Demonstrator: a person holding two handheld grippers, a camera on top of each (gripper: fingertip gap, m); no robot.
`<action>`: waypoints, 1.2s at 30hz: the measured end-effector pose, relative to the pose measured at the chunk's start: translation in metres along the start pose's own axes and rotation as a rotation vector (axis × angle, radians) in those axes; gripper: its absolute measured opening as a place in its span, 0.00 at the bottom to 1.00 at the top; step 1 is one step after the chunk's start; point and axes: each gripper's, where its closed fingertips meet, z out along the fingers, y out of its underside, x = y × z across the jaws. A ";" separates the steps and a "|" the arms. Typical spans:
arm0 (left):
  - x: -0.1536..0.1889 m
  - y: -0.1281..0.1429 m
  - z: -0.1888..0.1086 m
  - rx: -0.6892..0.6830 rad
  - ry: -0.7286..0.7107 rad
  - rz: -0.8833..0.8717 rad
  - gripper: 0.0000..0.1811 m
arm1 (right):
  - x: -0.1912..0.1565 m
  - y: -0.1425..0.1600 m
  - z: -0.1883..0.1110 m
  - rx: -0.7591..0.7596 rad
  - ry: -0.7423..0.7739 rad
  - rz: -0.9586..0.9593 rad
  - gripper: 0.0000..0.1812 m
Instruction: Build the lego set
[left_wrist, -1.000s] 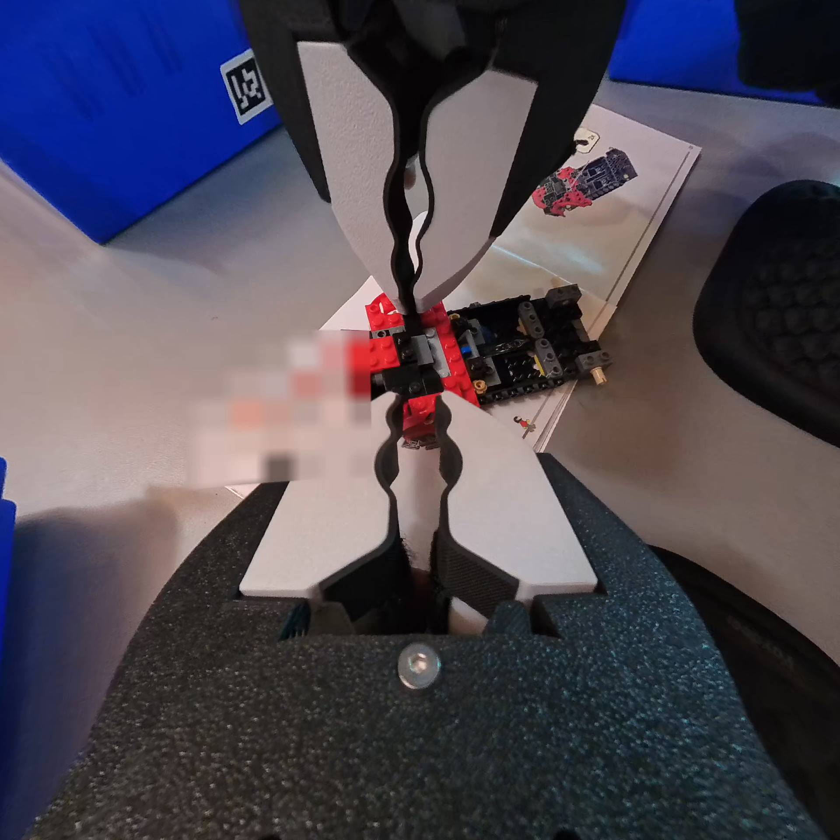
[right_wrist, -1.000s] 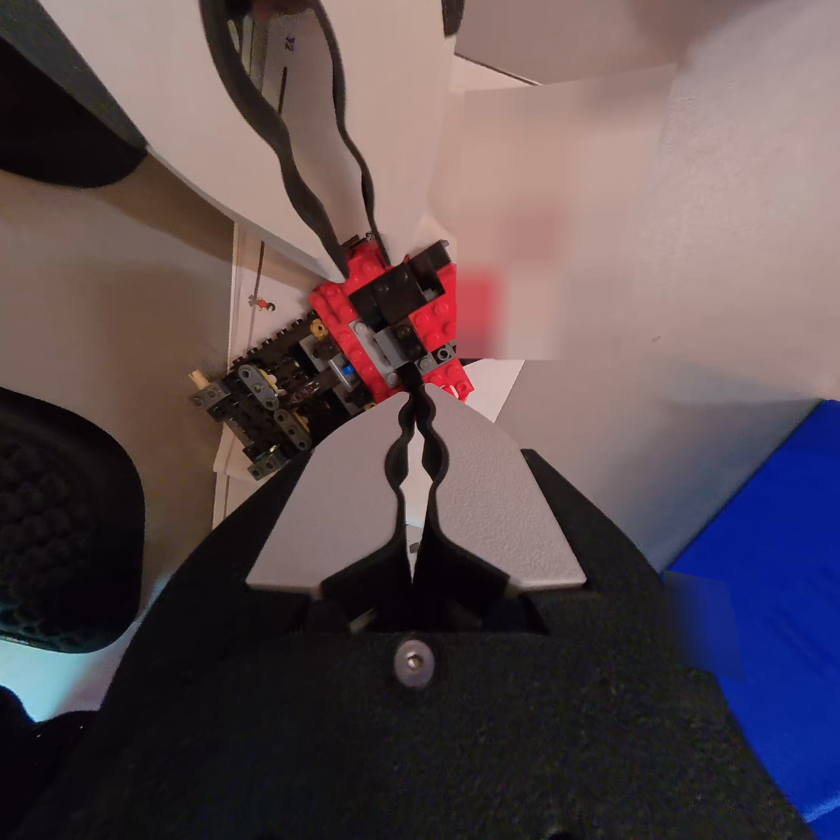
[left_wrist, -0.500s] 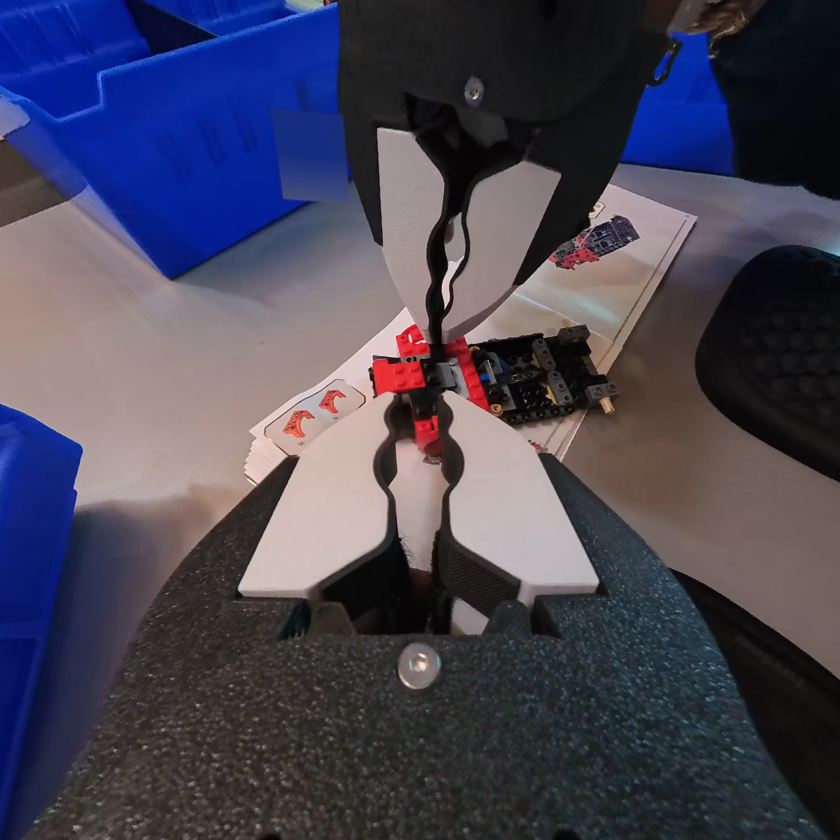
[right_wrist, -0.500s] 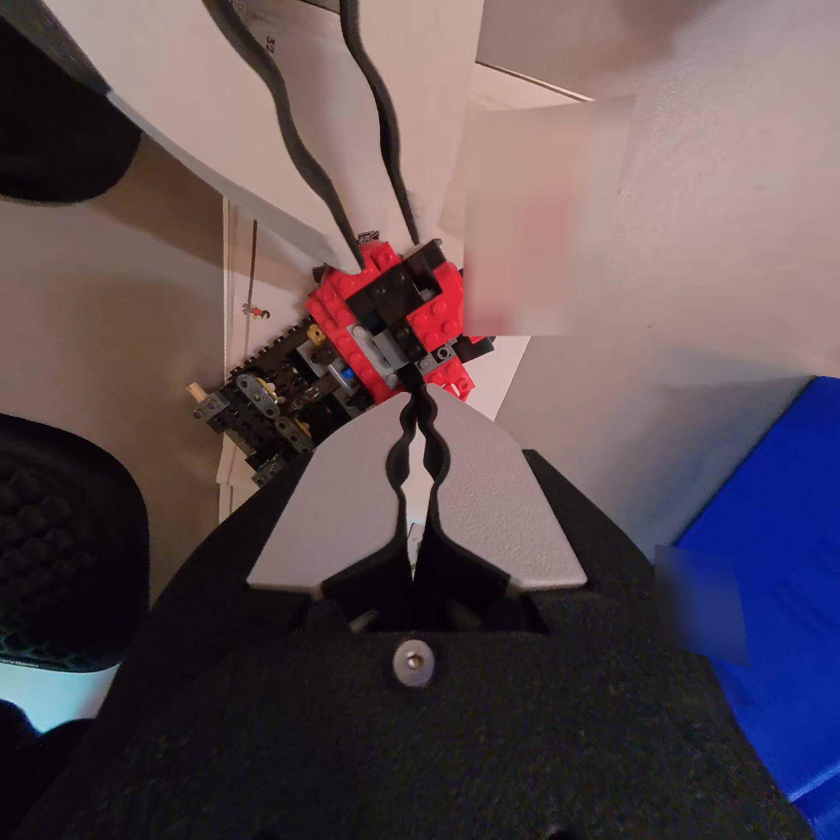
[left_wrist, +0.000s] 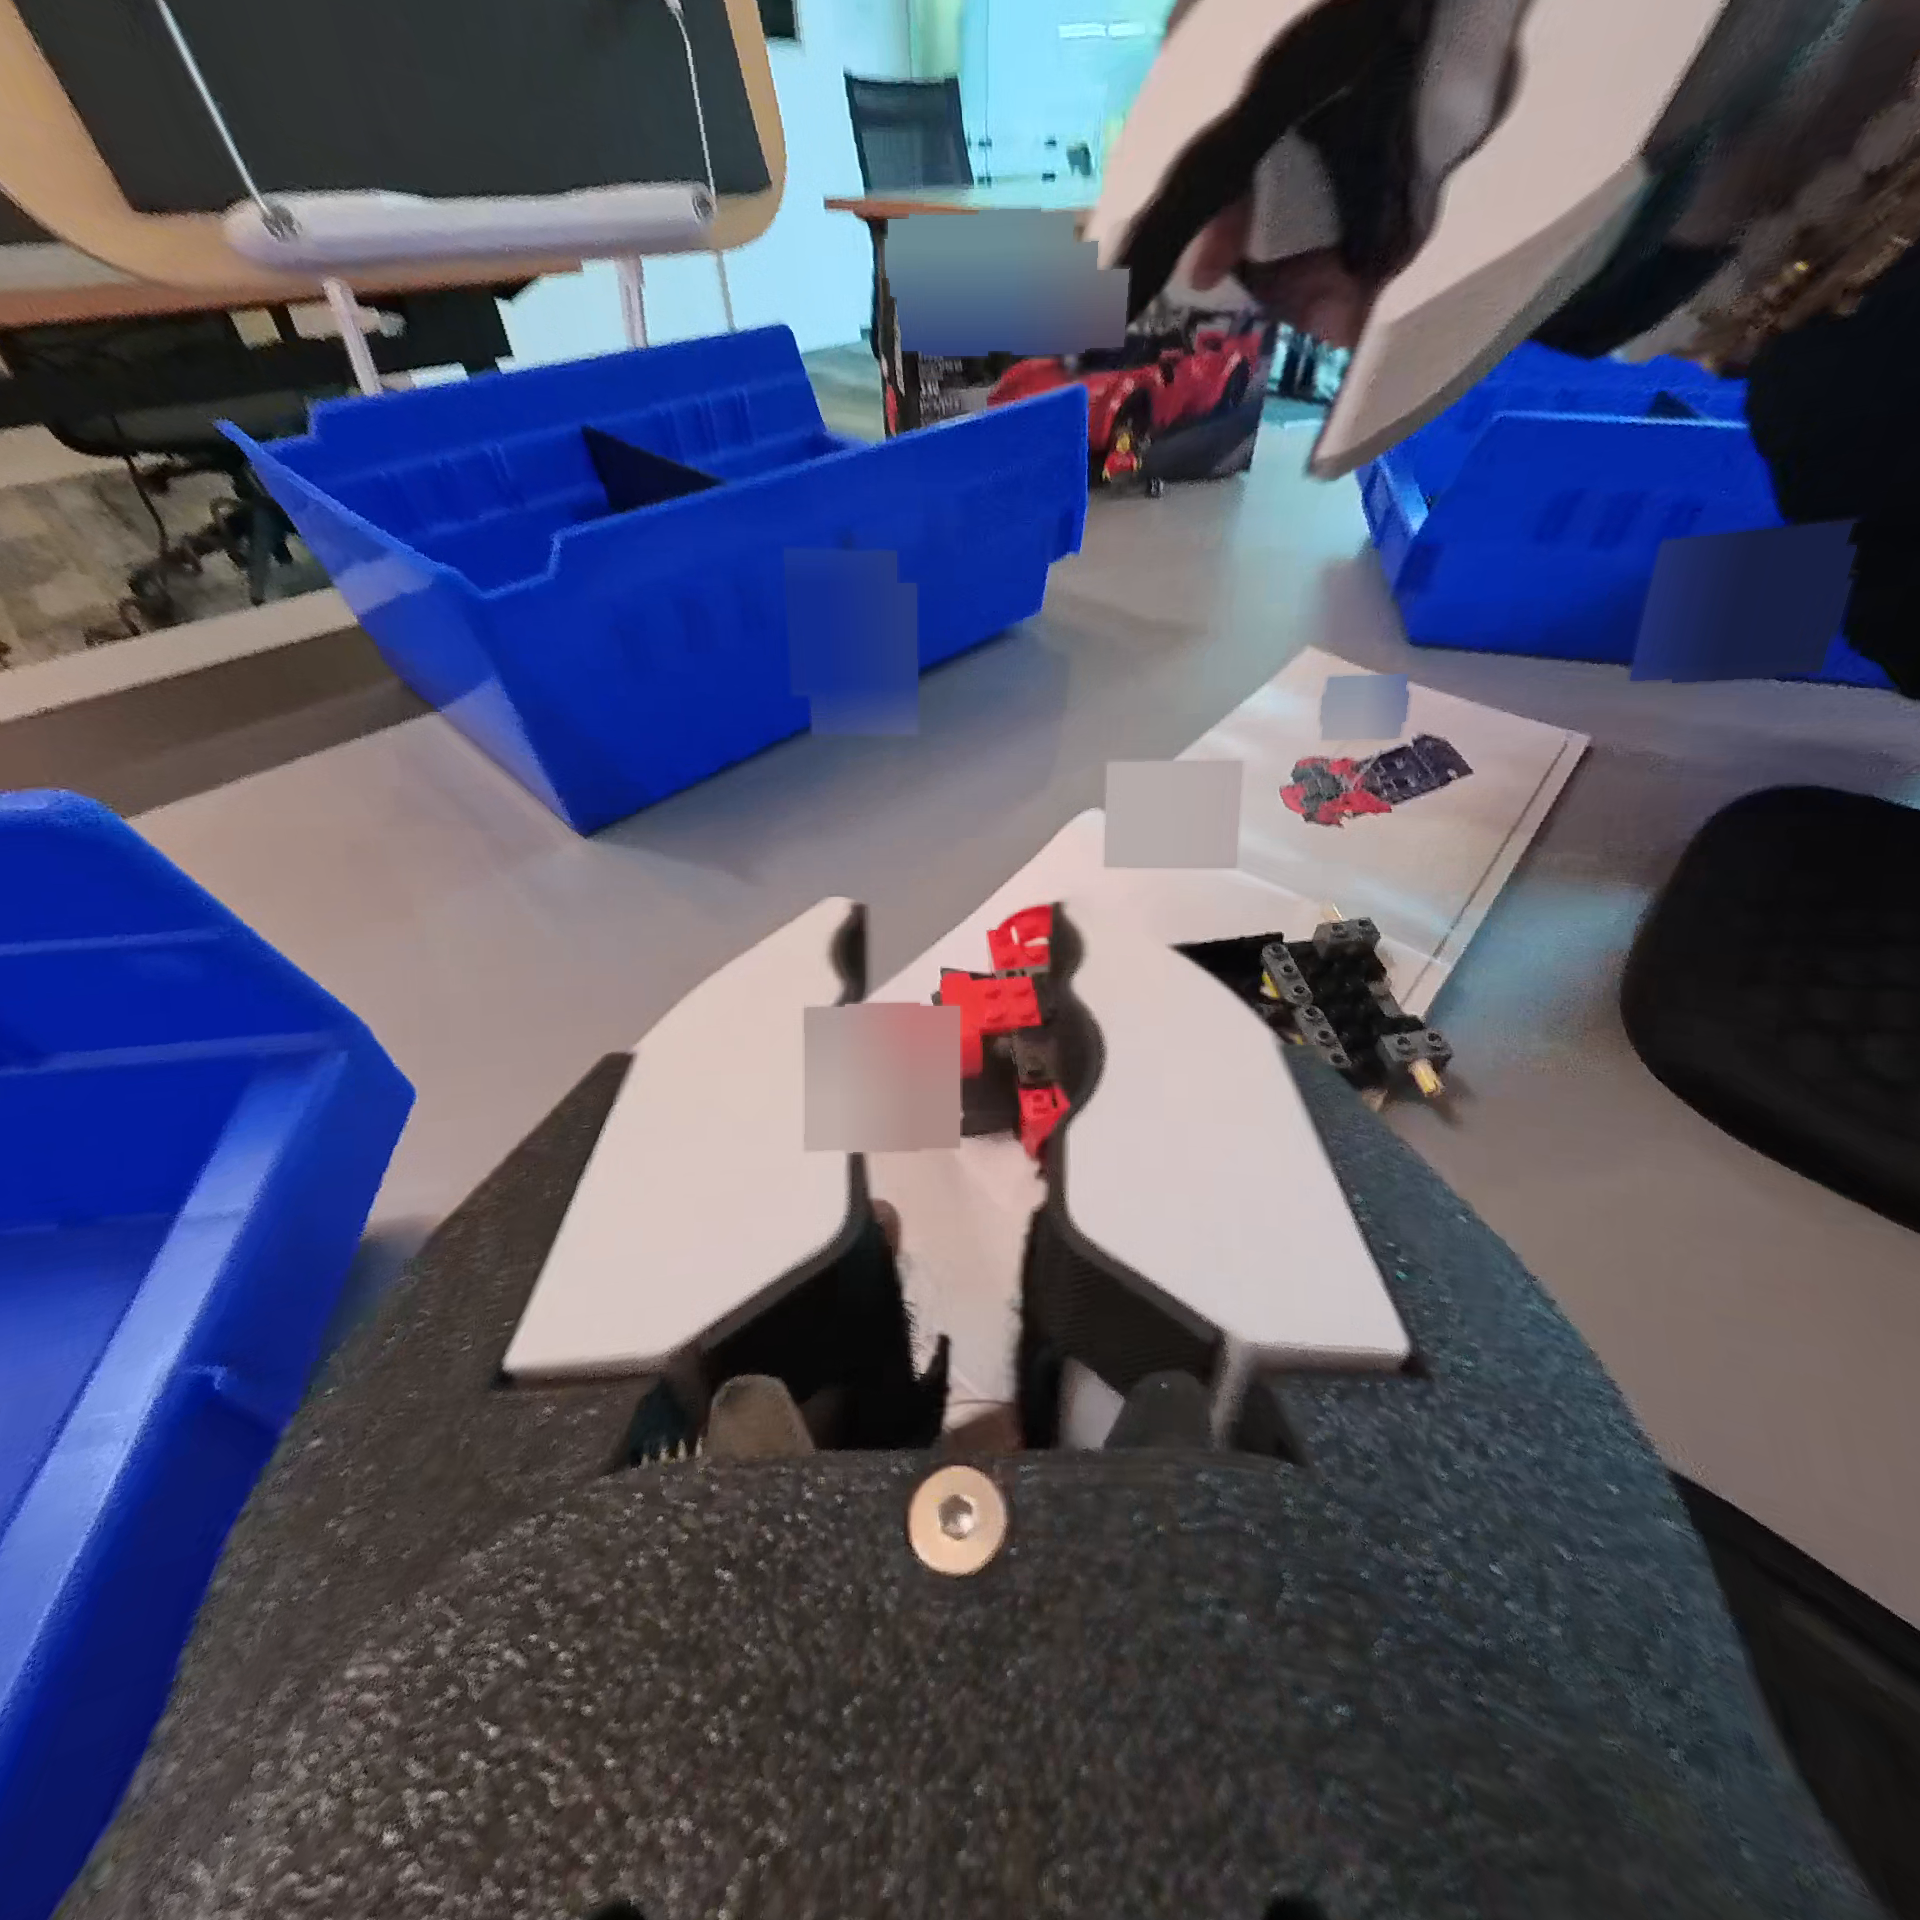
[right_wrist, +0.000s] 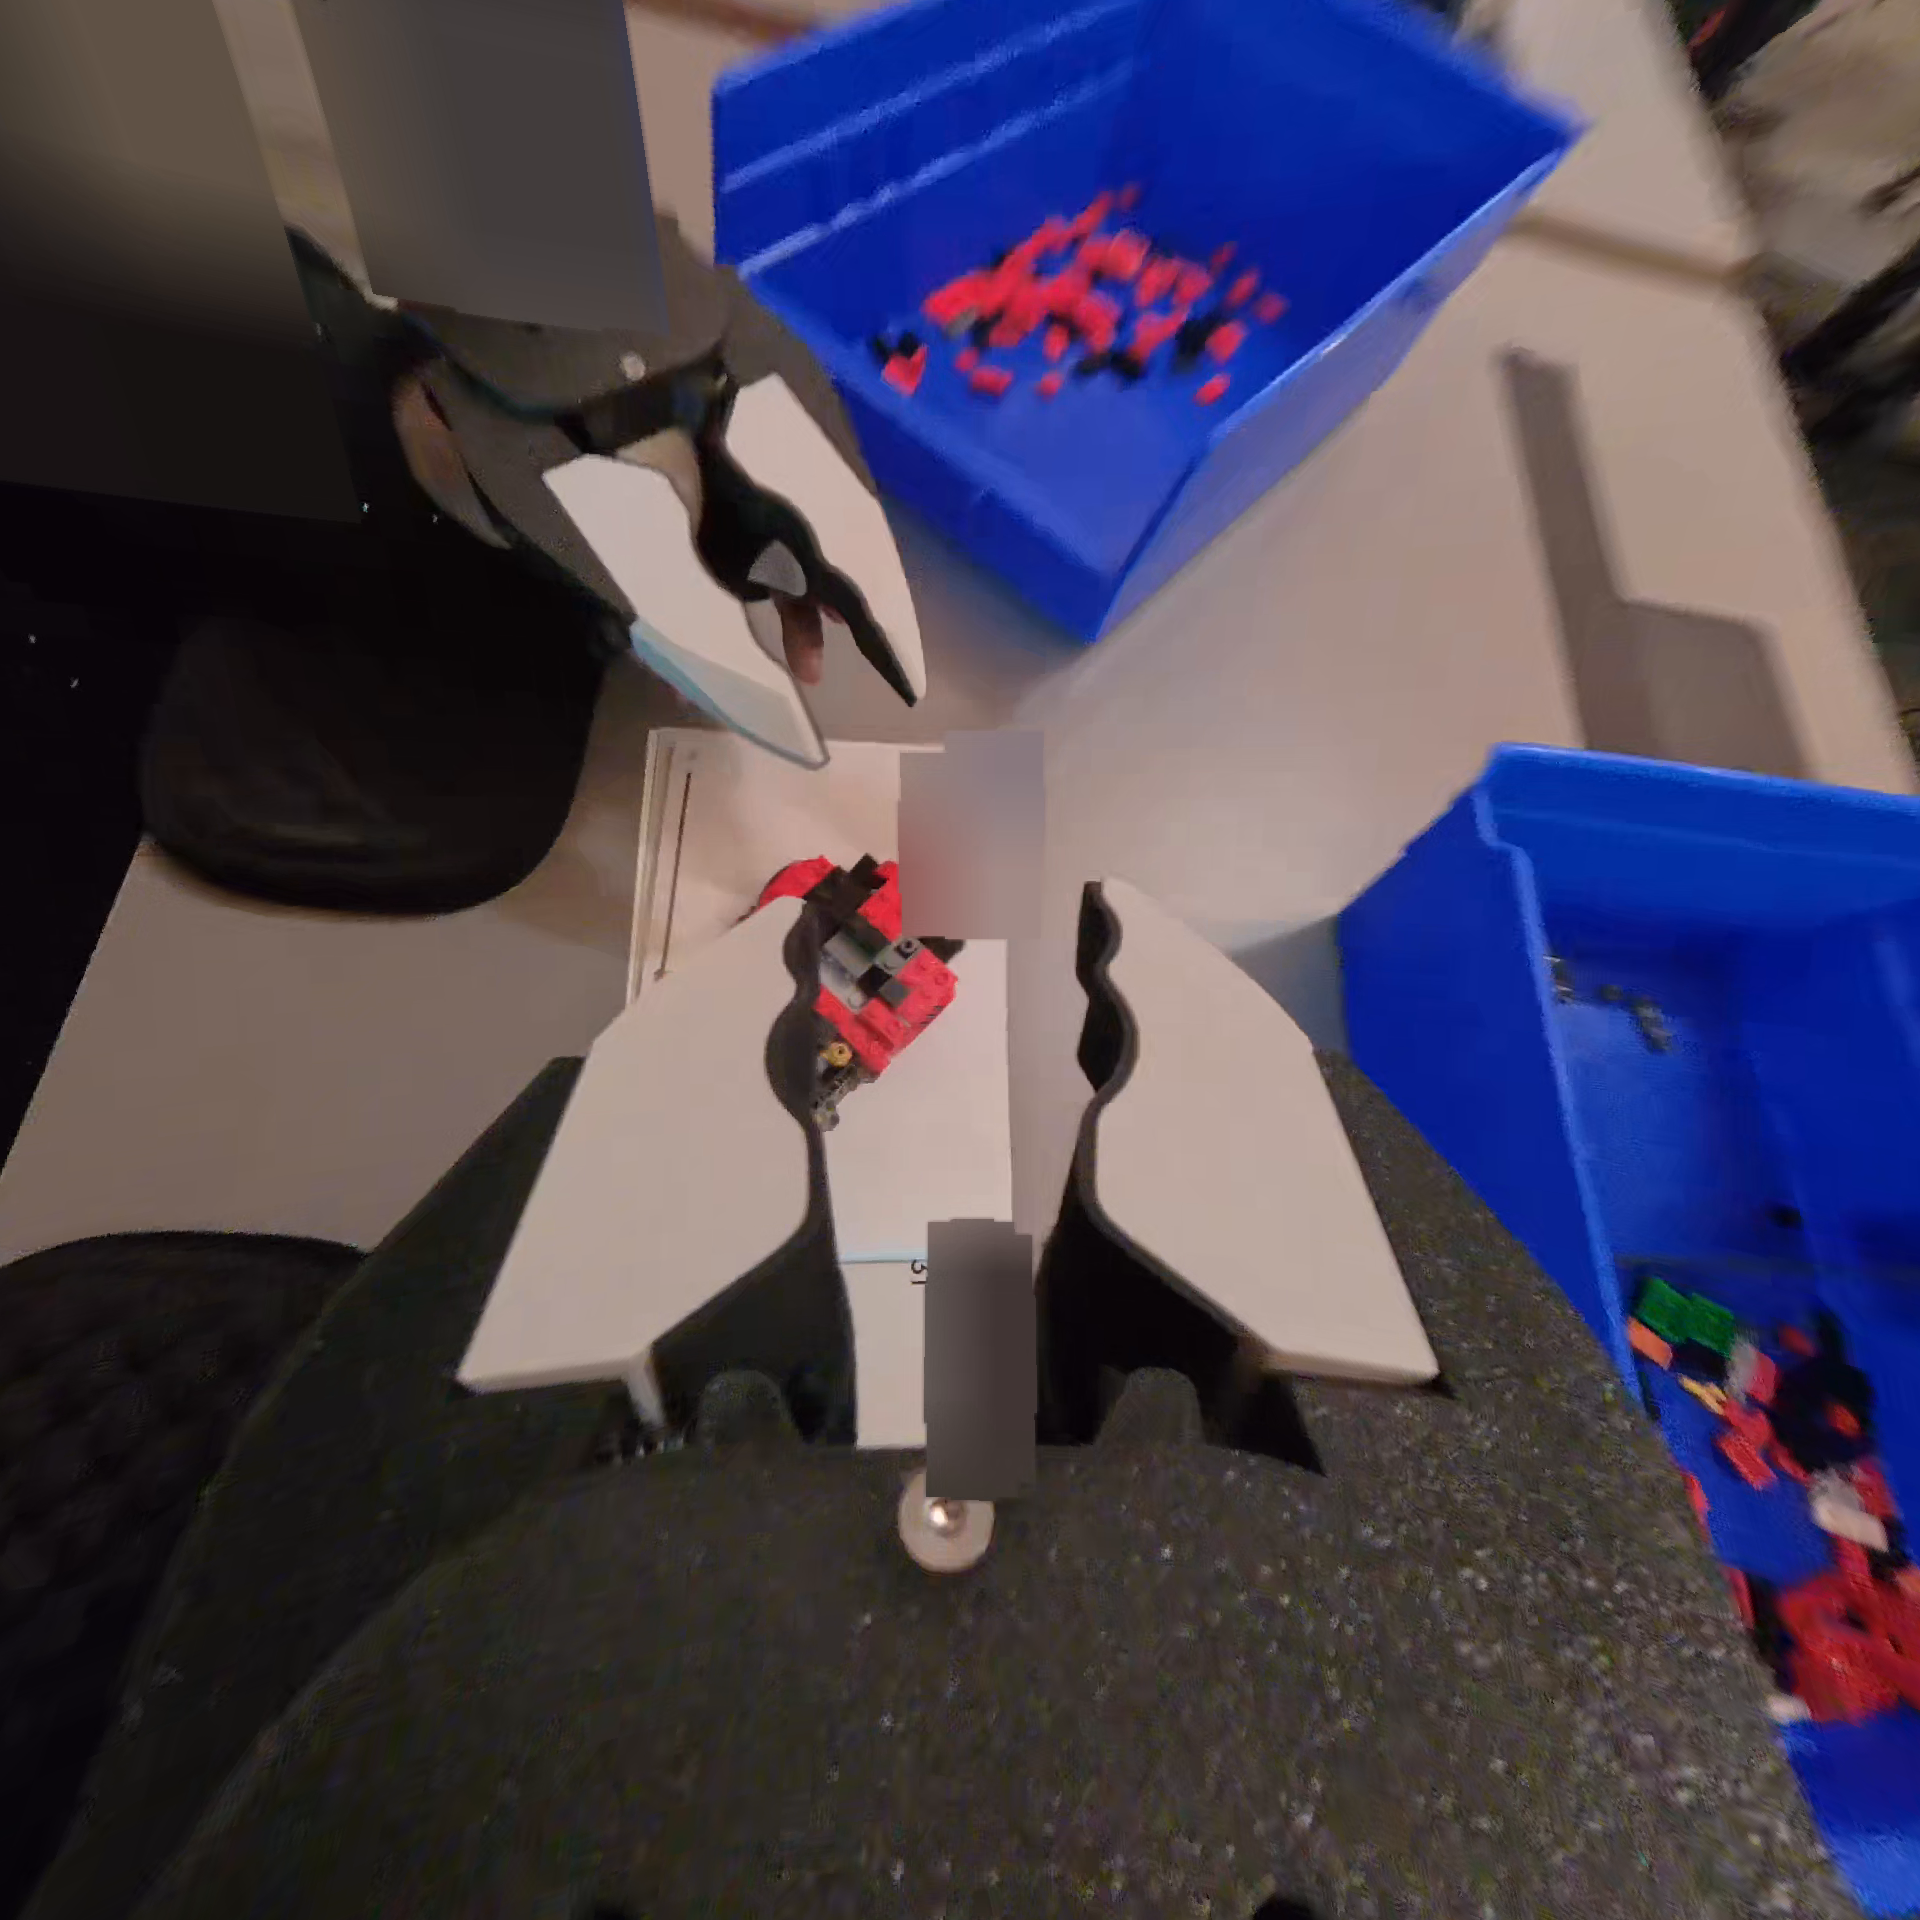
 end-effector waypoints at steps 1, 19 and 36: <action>-0.001 -0.003 0.000 0.021 -0.011 0.010 0.24 | 0.001 0.001 -0.011 0.044 0.050 0.006 0.28; 0.029 0.007 0.001 -0.017 0.253 -0.094 0.00 | -0.071 0.171 -0.069 -0.080 0.288 0.553 0.28; 0.010 0.055 0.002 -0.348 0.133 0.003 0.01 | -0.034 0.048 0.068 -0.213 -0.205 -0.098 0.00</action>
